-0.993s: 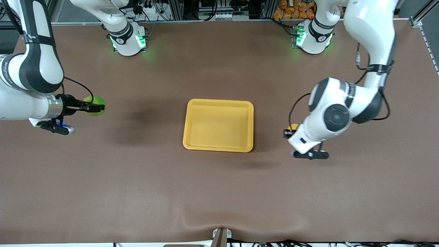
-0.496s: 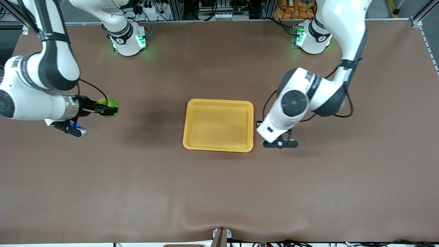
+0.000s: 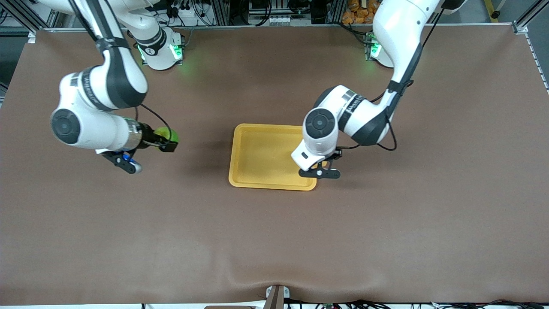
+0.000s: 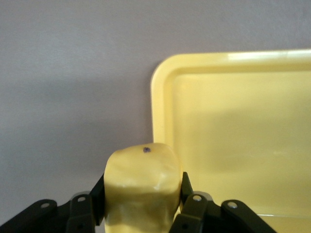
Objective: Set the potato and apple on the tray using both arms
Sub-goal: 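Carry the potato over the tray with the left gripper while the right gripper follows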
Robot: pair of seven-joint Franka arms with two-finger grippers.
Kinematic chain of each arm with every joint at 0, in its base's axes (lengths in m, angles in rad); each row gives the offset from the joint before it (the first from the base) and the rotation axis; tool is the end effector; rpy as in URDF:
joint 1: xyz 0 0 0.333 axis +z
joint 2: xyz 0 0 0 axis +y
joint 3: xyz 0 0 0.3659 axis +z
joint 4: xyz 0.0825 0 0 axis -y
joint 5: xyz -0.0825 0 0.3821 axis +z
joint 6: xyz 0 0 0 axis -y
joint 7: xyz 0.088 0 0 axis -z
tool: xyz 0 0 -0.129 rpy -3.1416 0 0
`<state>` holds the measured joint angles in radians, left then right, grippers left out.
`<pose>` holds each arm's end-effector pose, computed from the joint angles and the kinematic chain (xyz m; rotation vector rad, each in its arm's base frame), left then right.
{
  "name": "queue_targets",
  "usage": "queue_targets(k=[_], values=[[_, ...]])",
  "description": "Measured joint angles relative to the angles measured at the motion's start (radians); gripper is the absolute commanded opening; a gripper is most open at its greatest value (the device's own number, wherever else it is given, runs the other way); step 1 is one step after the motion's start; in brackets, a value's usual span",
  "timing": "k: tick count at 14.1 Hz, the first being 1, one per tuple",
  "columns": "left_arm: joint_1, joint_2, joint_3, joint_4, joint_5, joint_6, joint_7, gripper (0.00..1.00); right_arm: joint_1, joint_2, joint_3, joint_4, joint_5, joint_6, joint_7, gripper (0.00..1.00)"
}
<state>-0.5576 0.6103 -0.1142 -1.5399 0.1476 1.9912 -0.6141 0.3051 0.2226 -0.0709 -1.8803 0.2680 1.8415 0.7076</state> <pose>0.5703 -0.4218 0.3063 -2.9915 0.1692 0.1281 0.5631 0.1640 0.4045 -2.8845 0.8603 0.5099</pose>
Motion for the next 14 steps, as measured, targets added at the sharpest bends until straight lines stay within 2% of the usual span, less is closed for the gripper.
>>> queue_targets(k=[6, 12, 13, 14], values=[[-0.106, 0.127, 0.001, 0.089, 0.115, 0.007, -0.11, 0.0, 0.105, 0.036, 0.004, -0.019, 0.008, 0.129, 0.197, 0.0], [-0.131, 0.188, 0.002, 0.098, 0.2, 0.025, -0.169, 0.0, 0.117, 0.077, 0.067, -0.02, 0.008, 0.209, 0.322, 0.0], [-0.131, 0.195, 0.002, 0.098, 0.204, 0.035, -0.171, 0.44, 0.117, 0.081, 0.077, -0.02, 0.008, 0.211, 0.338, 0.0], [-0.131, 0.199, 0.002, 0.099, 0.205, 0.051, -0.172, 0.99, 0.117, 0.083, 0.086, -0.02, 0.008, 0.213, 0.353, 0.0]])
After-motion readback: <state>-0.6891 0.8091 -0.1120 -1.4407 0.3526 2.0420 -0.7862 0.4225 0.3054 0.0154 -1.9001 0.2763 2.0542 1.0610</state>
